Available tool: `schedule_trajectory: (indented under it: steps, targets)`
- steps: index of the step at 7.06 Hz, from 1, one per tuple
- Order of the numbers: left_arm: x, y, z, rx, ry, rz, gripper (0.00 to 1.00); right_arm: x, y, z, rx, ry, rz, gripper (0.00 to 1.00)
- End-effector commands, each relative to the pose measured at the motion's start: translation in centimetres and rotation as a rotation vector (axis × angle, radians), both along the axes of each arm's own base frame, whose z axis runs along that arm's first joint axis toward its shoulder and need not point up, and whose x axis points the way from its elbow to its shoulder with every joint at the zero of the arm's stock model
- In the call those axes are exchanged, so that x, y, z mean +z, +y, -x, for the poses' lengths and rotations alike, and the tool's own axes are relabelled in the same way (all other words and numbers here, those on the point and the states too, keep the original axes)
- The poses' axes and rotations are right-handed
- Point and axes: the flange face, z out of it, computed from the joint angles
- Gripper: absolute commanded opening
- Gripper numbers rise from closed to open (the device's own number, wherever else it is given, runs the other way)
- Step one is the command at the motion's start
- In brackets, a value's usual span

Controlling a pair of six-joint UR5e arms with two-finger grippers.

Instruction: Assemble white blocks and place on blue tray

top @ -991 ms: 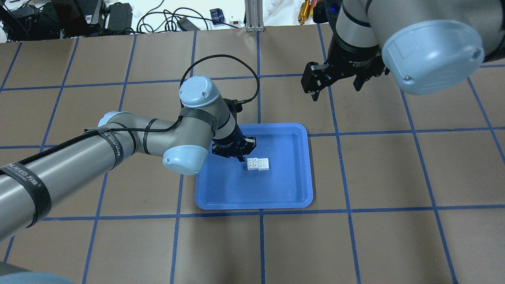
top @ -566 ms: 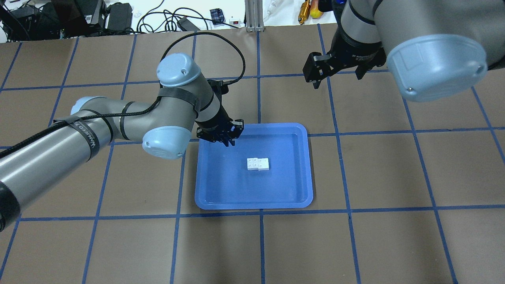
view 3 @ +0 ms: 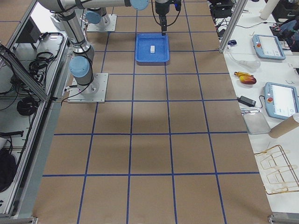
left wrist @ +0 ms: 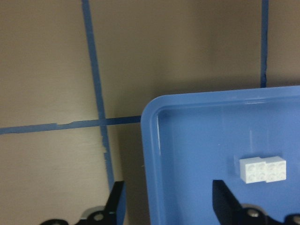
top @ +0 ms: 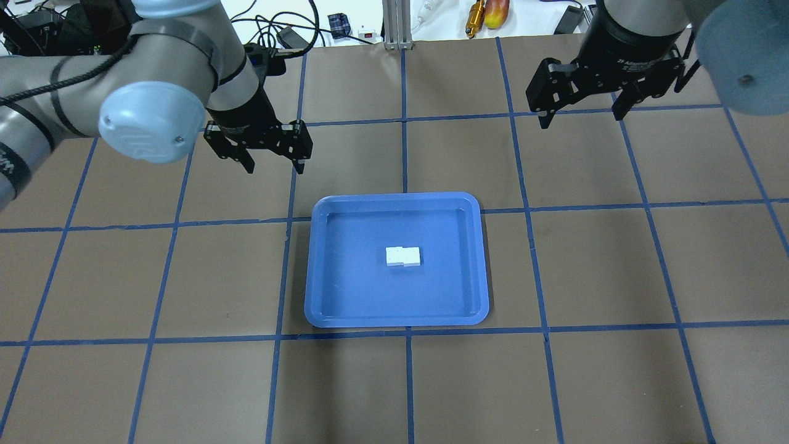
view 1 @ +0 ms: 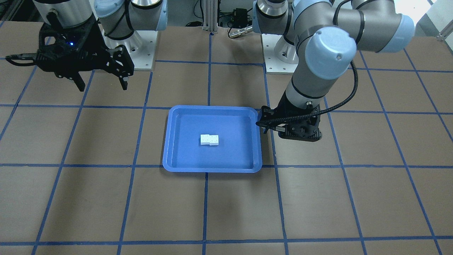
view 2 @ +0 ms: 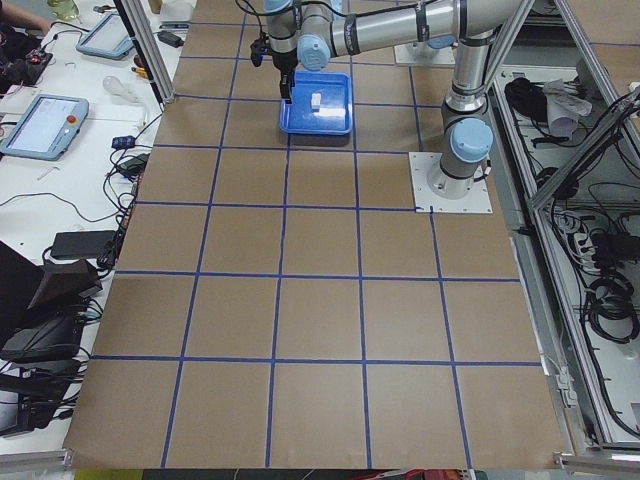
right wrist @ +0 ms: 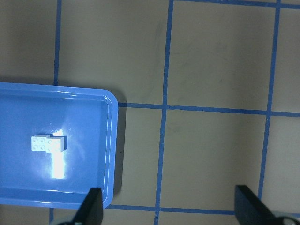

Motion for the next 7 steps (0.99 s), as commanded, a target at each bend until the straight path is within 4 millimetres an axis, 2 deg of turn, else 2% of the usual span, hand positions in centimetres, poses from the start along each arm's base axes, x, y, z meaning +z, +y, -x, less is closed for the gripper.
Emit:
schedule_trajectory:
  steps: [1,2,3,4,5,7]
  targets:
    - [7.1,1.7,-1.2,0.002,-0.018,0.077,1.0,0.8,0.0,0.5,-0.019,-0.006,0.007,1.0]
    - [8.9,2.3,-1.4,0.005,-0.019,0.109,1.0,0.7,-0.1,0.4,-0.019,-0.008,0.005,1.0]
    - [8.8,2.9,-2.0,0.014,-0.031,0.09,1.0,0.8,0.0,0.4,-0.019,-0.008,0.007,1.0]
    - [9.2,3.1,-3.8,0.046,-0.039,0.071,1.0,0.9,-0.2,0.5,-0.018,-0.005,0.009,1.0]
    - [9.5,2.9,-4.7,0.063,-0.032,0.072,1.0,0.9,-0.2,0.4,-0.017,-0.005,0.009,1.0]
    - [10.1,3.7,-4.4,0.057,-0.032,0.058,1.0,0.6,-0.3,0.4,-0.016,-0.006,0.004,1.0]
